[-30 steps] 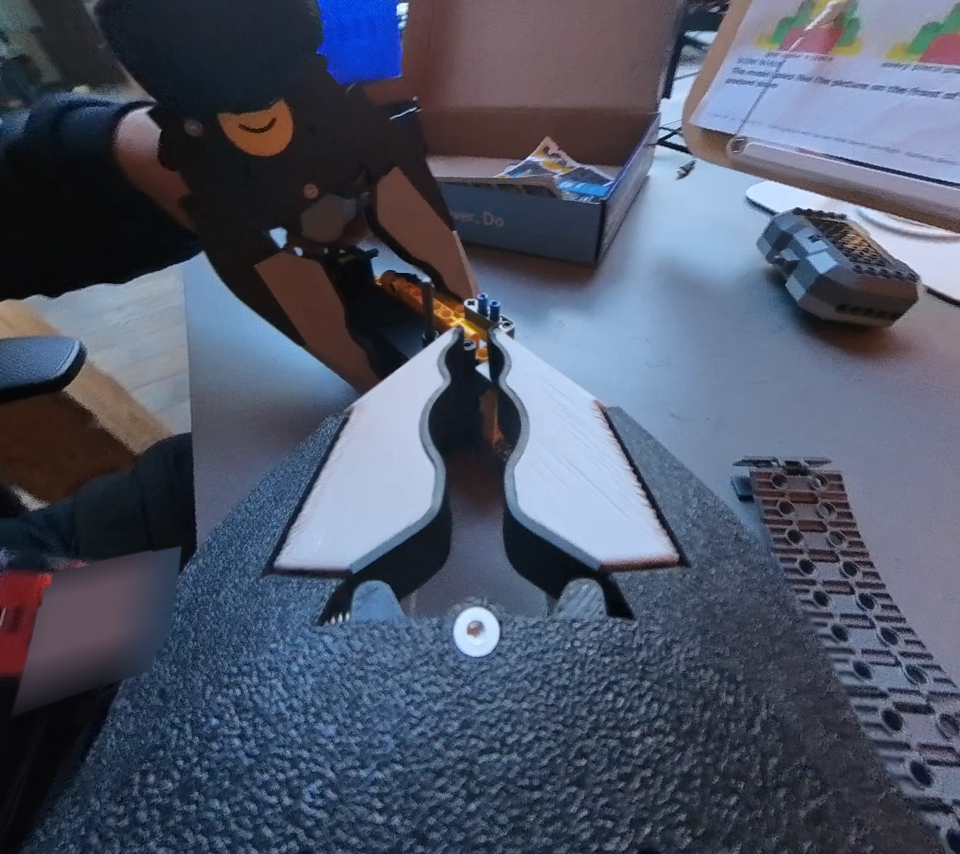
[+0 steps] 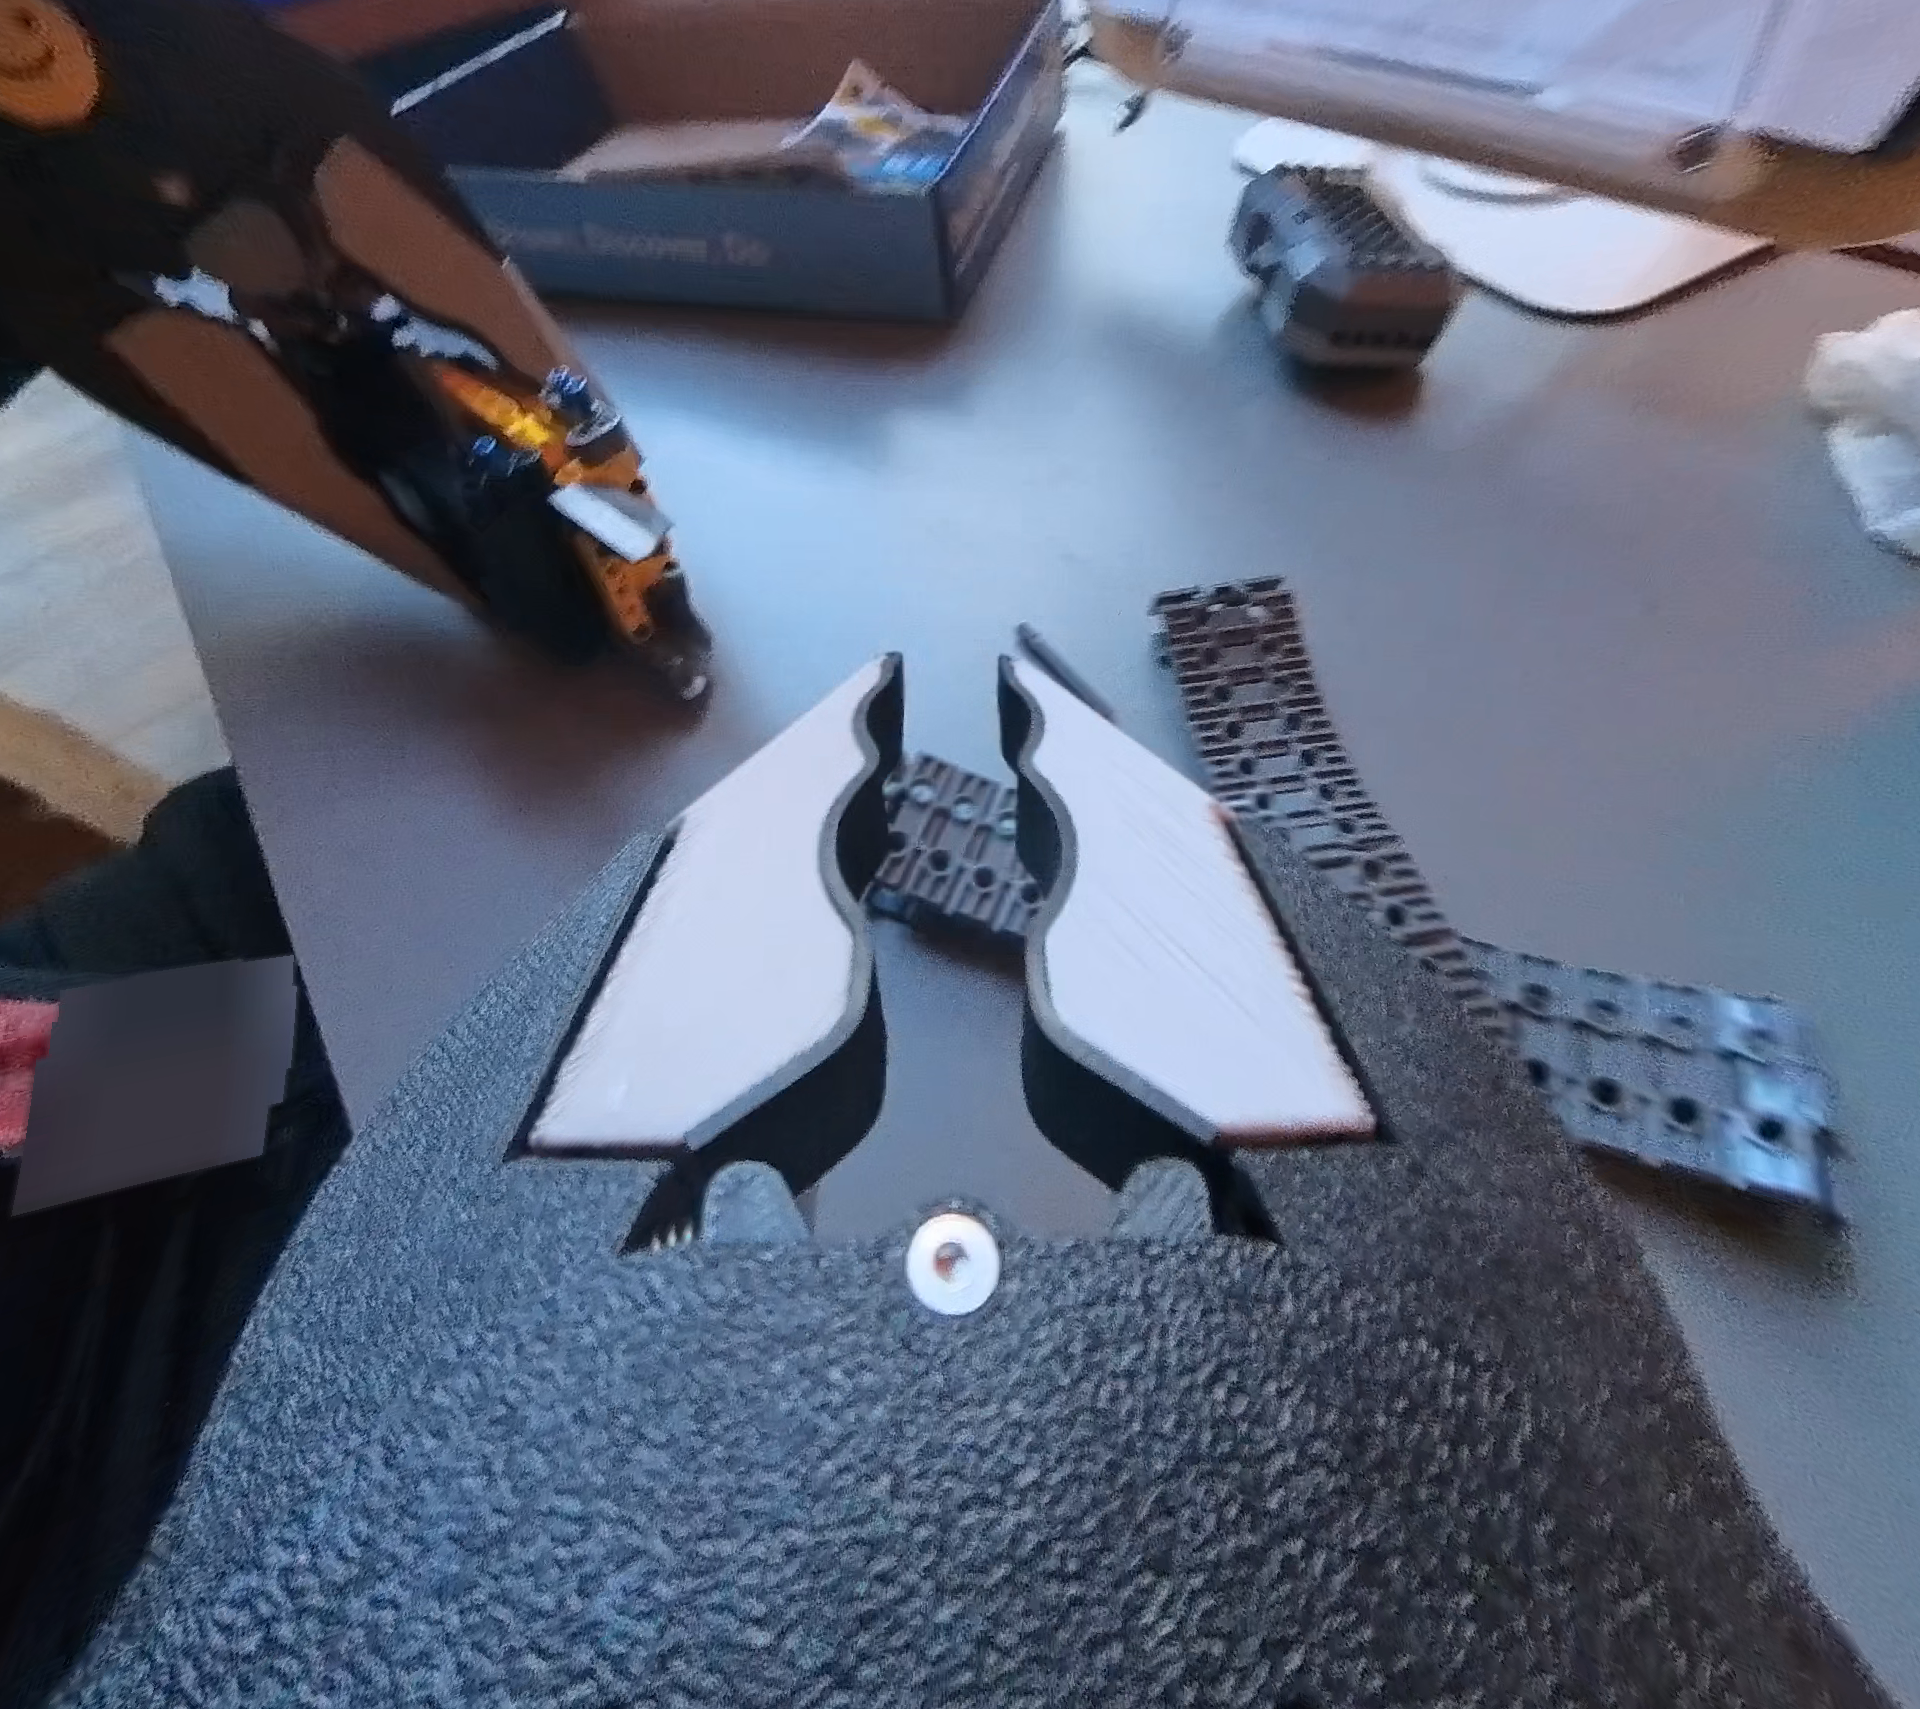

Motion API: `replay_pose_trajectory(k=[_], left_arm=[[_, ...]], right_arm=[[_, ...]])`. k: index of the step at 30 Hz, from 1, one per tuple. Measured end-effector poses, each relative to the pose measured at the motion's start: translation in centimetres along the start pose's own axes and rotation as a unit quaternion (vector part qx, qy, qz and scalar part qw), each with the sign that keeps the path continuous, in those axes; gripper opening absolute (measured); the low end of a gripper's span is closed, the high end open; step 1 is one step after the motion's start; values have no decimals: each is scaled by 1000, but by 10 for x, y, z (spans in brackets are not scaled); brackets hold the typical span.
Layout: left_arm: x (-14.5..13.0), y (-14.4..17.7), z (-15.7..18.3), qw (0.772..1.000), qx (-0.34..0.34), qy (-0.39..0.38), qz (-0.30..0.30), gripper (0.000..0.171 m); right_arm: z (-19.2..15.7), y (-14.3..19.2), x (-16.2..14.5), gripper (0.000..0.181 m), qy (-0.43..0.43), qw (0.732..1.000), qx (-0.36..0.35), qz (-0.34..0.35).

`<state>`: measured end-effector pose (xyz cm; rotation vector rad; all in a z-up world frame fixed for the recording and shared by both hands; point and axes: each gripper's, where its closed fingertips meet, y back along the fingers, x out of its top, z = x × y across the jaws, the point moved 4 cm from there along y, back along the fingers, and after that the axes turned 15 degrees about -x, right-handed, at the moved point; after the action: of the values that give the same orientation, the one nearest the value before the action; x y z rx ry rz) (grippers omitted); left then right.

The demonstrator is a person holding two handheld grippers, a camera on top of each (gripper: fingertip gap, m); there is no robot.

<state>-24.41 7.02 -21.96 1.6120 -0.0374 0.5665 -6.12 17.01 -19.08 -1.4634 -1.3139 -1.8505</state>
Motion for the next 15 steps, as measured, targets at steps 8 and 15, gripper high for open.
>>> replay_pose_trajectory(k=[8,15], left_arm=[[0,0,1,1000,4,-1,0,65],[0,0,1,1000,5,-1,0,65]], right_arm=[[-14,-34,-32,12,122,986,-47,-100],[-50,-32,10,12,58,997,58,-10]])
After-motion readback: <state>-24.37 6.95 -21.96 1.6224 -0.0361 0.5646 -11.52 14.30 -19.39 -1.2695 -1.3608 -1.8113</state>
